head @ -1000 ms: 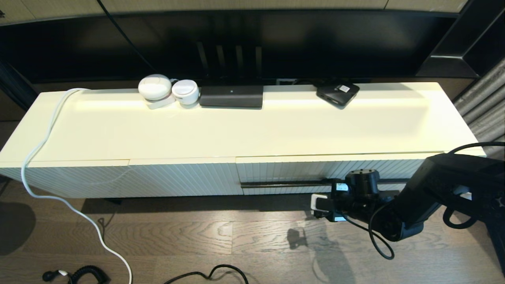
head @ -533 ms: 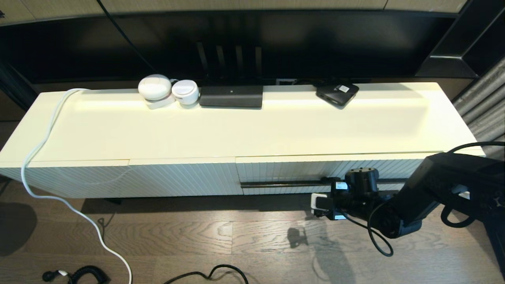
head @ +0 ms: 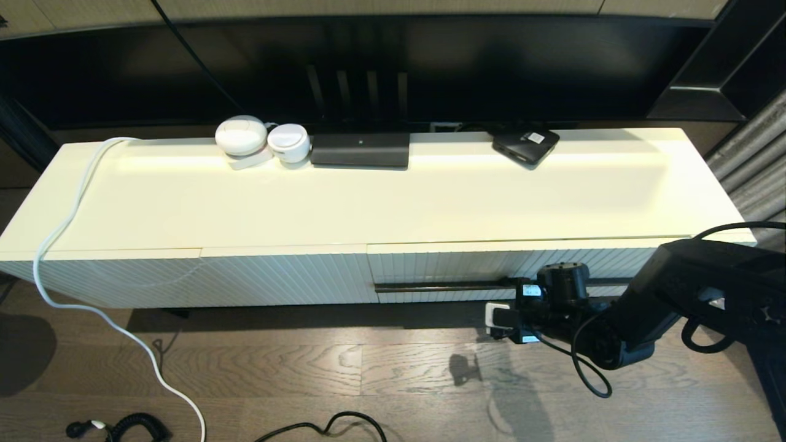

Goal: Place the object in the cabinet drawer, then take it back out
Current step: Open the drawer

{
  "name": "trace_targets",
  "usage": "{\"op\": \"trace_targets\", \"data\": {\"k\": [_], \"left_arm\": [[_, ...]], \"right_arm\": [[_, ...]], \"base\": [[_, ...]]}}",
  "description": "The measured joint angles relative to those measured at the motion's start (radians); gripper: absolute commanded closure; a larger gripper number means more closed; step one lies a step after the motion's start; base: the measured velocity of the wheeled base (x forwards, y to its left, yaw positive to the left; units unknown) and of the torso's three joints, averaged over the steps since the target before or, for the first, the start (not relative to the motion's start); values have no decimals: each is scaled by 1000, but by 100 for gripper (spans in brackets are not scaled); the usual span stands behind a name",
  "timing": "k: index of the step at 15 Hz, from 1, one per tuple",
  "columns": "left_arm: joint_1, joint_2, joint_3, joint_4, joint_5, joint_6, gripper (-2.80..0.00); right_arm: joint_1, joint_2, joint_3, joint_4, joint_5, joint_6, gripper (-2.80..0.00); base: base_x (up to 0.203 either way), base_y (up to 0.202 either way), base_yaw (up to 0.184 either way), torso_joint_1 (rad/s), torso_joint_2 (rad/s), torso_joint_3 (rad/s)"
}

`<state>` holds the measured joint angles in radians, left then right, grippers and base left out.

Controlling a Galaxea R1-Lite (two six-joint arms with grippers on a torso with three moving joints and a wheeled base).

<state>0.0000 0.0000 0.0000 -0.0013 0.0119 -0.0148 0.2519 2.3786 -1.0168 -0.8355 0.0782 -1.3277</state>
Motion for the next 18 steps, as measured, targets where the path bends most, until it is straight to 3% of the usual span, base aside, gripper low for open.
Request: {"op": "trace_targets", "data": {"k": [7, 11, 18], "left_arm": [[0, 0, 0, 0, 0, 0, -280], [0, 0, 0, 0, 0, 0, -280], [0, 0, 0, 0, 0, 0, -280]], "right_arm": [[4, 0, 8, 34, 0, -1, -280], [11, -27, 21, 118, 0, -3, -280], [18, -37, 63, 117, -3, -3, -280]], "base": [[0, 0, 0, 0, 0, 0], [0, 0, 0, 0, 0, 0], [0, 0, 0, 0, 0, 0]]}}
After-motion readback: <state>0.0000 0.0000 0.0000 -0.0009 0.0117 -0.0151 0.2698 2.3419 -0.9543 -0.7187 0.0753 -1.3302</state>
